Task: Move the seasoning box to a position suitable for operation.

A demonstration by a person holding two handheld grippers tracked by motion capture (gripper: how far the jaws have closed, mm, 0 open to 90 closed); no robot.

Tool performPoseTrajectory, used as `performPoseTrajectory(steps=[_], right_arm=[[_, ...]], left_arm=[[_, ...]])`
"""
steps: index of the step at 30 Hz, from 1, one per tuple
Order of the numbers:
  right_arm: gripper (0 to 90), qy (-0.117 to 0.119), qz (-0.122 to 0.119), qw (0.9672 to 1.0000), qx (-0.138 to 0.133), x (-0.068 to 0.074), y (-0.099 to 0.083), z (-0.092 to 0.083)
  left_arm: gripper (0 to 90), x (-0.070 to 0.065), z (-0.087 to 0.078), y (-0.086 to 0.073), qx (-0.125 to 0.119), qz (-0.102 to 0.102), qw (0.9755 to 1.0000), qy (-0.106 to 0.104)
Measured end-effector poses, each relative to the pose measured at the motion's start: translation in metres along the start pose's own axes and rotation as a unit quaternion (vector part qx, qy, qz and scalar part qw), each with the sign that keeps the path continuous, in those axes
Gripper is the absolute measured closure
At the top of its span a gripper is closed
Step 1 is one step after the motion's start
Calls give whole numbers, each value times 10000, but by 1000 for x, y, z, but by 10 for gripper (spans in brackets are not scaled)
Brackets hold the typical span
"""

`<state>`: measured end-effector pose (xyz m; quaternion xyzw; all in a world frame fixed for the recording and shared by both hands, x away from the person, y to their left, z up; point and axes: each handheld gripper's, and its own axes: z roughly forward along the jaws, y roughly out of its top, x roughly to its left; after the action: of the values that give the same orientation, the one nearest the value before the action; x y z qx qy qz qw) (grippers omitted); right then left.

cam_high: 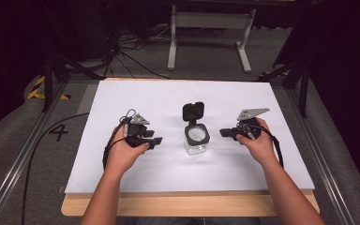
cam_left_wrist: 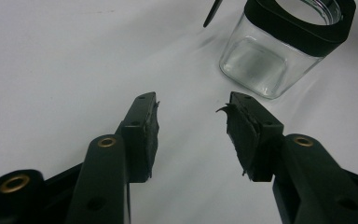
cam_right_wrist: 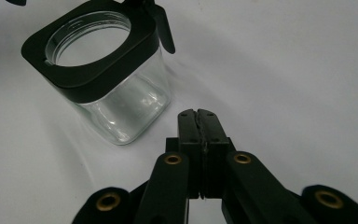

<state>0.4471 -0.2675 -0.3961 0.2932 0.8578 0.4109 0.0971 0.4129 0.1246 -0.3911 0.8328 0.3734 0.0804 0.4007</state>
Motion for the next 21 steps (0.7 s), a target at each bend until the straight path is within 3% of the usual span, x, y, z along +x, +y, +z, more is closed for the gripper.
performPoseTrajectory(steps=[13,21], right_arm=[[900,221,-150,9995,147,18,2,27],[900,293,-164,9992,212,24,2,31]], left_arm=[[490,-5,-3,2,4,146,9999,41],[474,-5,-4,3,-65,155,9998,47]])
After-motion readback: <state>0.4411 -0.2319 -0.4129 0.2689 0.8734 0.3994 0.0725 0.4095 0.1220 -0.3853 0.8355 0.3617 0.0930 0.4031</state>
